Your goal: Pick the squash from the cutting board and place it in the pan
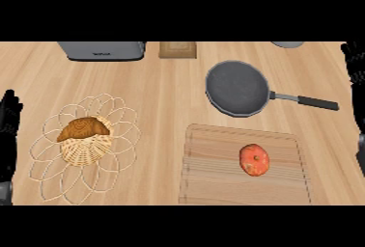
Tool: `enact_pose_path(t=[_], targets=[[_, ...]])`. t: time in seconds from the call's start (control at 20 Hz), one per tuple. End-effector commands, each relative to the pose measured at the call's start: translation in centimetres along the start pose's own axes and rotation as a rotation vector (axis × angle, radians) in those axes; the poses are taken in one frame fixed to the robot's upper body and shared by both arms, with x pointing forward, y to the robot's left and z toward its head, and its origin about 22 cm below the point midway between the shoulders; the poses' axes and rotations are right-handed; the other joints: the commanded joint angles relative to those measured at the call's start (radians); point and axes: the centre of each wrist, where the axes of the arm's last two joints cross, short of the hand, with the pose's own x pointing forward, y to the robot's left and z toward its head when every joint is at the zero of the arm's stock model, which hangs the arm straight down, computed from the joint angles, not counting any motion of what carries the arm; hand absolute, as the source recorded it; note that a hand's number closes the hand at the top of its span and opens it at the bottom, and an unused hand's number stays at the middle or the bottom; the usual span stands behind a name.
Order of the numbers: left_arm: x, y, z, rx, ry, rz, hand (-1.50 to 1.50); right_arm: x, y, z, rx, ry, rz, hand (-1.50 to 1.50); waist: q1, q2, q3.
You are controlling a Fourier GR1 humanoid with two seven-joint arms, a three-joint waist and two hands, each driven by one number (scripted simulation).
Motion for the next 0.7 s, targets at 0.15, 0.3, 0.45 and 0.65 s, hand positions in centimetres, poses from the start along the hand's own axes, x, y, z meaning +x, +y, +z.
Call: enact_pose_path(t=[0.15, 0.3, 0.45, 0.65], targets=[[2.1, -3.3, -1.0, -0.121, 0.011, 0.177, 0.00, -4.4, 4.4, 5.3, 0.247, 0.185, -0.265, 1.50, 0.015, 0.034, 0.022], [3.1, -6.3, -1.9, -0.192, 0.063, 0.270, 0.00, -7.9, 5.6, 10.4, 0.369, 0.348, -0.295, 1.50, -0.009, 0.041, 0.022], [3.0, -7.2, -1.6, -0.196, 0.087, 0.270, 0.00, -8.3, 3.8, 14.5, 0.093, 0.167, -0.010, -1.50, -0.037, 0.025, 0.022], [2.3, -5.2, -2.2, -0.178, 0.094, 0.273, 0.00, -6.4, -2.1, 17.6, 0.026, 0.096, 0.168, -1.50, -0.034, 0.019, 0.019]])
